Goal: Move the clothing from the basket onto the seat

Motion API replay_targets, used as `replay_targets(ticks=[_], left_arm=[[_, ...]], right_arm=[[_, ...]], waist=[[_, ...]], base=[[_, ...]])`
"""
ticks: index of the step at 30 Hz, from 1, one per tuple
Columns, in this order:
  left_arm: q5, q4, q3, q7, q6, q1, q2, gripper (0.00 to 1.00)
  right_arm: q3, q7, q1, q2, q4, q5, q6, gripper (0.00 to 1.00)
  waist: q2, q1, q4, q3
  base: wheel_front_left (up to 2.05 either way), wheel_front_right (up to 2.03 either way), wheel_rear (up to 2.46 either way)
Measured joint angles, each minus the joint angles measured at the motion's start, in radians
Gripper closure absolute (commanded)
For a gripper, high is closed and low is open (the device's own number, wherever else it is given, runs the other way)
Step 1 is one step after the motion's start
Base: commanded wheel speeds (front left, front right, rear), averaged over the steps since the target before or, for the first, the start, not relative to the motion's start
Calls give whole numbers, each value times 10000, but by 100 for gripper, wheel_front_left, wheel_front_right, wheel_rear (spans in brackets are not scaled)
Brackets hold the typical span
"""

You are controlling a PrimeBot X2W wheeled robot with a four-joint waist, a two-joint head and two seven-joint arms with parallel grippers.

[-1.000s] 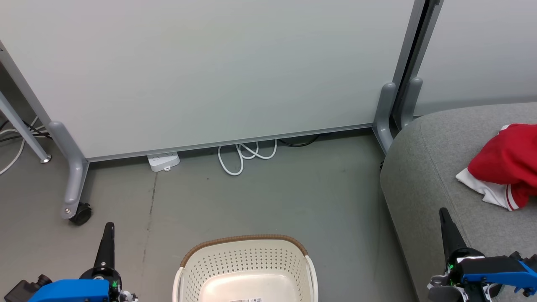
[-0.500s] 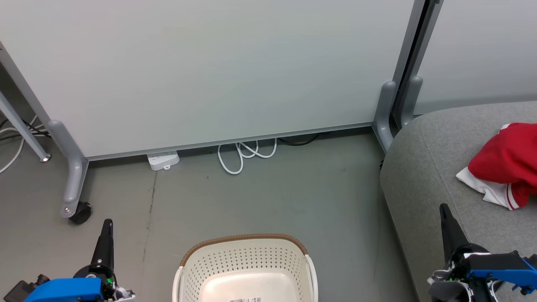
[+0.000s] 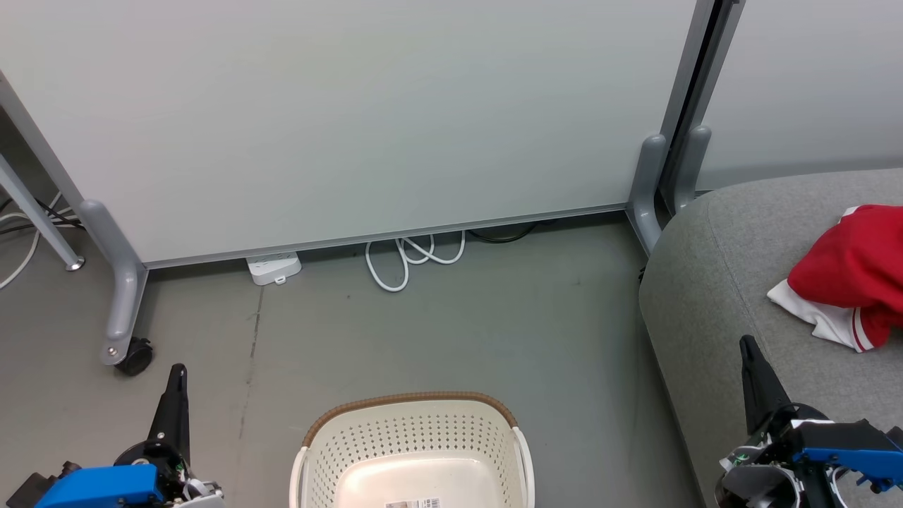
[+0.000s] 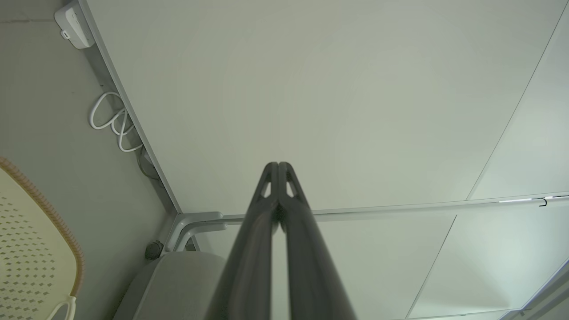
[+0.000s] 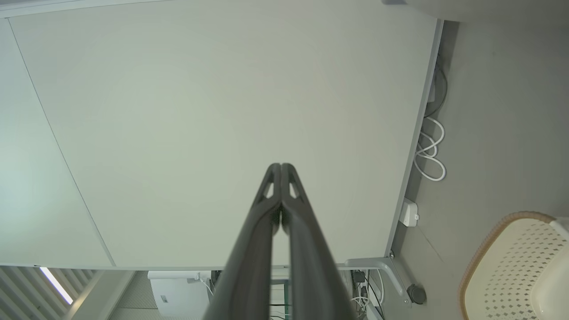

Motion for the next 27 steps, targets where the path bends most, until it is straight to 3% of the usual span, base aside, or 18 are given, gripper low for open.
replay_targets(ticks=[27], left_arm=[[-313, -13, 38, 100, -13, -53, 0, 100]], right_arm=[[-31, 90, -71, 12, -13, 326, 0, 100]], waist=[[0, 0, -2, 13]], base=[[0, 0, 0]])
